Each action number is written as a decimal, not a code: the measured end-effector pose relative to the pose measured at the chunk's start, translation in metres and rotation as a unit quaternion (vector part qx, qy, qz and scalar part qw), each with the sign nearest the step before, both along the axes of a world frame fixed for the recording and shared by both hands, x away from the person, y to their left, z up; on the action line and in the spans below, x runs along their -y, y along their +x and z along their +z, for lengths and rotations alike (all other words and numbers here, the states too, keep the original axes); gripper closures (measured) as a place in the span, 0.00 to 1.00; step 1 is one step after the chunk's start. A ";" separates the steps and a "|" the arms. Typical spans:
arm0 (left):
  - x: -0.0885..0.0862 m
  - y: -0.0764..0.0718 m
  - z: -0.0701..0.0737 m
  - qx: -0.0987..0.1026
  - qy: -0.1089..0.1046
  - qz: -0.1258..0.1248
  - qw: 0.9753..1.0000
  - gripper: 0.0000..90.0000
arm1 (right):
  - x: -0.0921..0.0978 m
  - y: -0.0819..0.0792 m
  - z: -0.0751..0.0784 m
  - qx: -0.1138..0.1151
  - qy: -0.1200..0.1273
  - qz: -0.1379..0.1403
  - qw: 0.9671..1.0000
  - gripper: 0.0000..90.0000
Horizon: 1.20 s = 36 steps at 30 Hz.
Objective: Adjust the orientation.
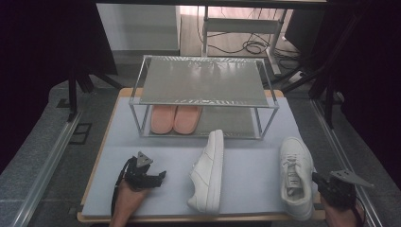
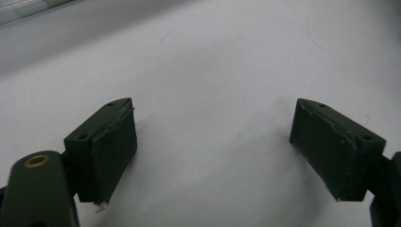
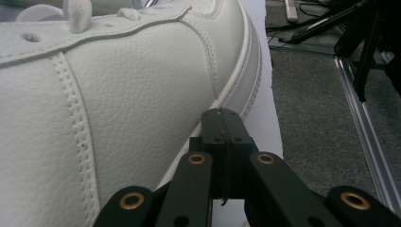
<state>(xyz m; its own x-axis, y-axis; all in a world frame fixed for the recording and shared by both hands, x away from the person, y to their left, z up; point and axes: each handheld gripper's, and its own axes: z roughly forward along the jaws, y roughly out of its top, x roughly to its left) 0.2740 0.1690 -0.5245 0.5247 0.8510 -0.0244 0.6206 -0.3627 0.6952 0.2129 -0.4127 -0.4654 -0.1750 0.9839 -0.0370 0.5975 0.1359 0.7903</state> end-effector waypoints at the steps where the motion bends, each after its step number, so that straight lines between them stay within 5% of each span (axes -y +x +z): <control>1: 0.000 0.000 0.000 0.000 0.000 0.000 1.000 0.17 | 0.001 0.000 -0.001 -0.001 0.004 -0.002 1.000 1.00; 23: 0.000 0.000 0.000 0.000 0.000 0.000 1.000 0.17 | 0.001 0.010 -0.013 -0.010 0.022 -0.021 0.999 1.00; 32: 0.000 0.000 0.000 0.000 0.000 0.000 1.000 0.17 | -0.011 0.017 -0.028 -0.045 0.037 0.012 0.998 1.00; 36: 0.000 0.000 0.000 0.000 0.000 0.000 1.000 0.17 | -0.020 0.019 -0.032 -0.043 0.049 0.028 0.997 1.00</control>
<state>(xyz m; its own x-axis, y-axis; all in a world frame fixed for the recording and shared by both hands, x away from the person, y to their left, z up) 0.2740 0.1690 -0.5245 0.5251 0.8507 -0.0240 0.6203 -0.3633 0.6951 0.2314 -0.3929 -0.4975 -0.2286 0.9706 0.0761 0.6575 0.0963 0.7473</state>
